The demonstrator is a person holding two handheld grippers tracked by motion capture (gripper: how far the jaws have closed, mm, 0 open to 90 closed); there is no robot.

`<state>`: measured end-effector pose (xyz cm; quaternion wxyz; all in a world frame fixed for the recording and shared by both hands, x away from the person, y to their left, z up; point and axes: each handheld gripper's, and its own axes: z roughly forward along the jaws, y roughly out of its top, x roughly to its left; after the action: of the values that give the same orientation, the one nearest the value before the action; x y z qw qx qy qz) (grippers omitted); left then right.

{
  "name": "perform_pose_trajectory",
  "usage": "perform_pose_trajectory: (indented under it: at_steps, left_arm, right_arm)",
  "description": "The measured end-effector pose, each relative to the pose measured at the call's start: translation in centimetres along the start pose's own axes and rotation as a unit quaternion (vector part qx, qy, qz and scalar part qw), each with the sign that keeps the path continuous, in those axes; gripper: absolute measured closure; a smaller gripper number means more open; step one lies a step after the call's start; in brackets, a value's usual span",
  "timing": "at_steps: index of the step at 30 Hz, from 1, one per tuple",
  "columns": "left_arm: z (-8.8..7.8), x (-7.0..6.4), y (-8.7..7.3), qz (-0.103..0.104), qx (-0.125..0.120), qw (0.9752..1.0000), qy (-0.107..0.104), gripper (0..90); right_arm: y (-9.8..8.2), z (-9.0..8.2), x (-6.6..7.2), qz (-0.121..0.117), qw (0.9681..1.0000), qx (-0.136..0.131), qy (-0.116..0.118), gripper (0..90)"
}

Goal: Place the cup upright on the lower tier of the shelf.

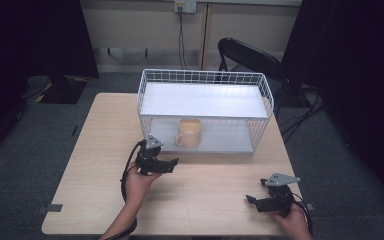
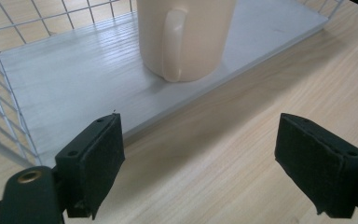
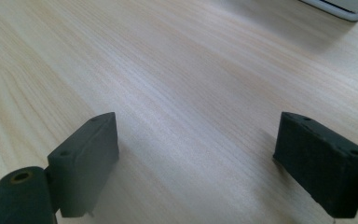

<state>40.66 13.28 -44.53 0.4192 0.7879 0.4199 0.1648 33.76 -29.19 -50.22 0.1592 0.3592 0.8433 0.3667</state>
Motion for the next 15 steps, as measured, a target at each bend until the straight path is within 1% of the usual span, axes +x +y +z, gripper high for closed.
perform_pose_trajectory:
  at_steps: [1,3,5,8,9,10,13,15]
  left_arm:
    - [-0.1,0.1,-0.1,0.003,0.002,1.0000,0.001,15.6]
    - [-0.4,0.4,-0.3,0.000,0.001,1.0000,0.000,15.5]
    - [-0.6,0.5,-0.5,0.002,0.002,1.0000,-0.003,15.4]
    - [-1.0,0.7,-0.6,0.011,0.006,0.9999,-0.001,15.3]
    - [-1.2,0.8,-0.7,0.011,0.003,0.9999,-0.003,15.3]
    - [-1.3,0.9,-0.8,0.014,0.002,0.9999,0.000,15.3]
    - [-1.6,1.2,-1.1,0.013,-0.002,0.9999,0.001,15.3]
    - [-1.8,1.3,-1.2,0.018,0.005,0.9998,0.001,15.3]
  right_arm:
    - [0.0,0.0,0.0,0.000,1.0000,0.000,0.000,12.9]
    - [0.0,0.0,0.0,0.000,1.0000,0.000,0.000,12.9]
    - [0.0,0.0,0.0,0.000,1.0000,0.000,0.000,12.9]
    - [0.0,0.0,0.0,0.001,1.0000,0.000,0.000,12.9]
    - [0.0,0.0,0.0,0.000,1.0000,0.000,0.000,12.9]
    - [0.0,0.0,0.0,0.000,1.0000,0.000,0.000,12.9]
    - [0.0,0.0,0.0,0.000,1.0000,0.000,0.000,12.9]
    - [0.0,0.0,0.0,0.001,1.0000,0.000,0.000,12.9]
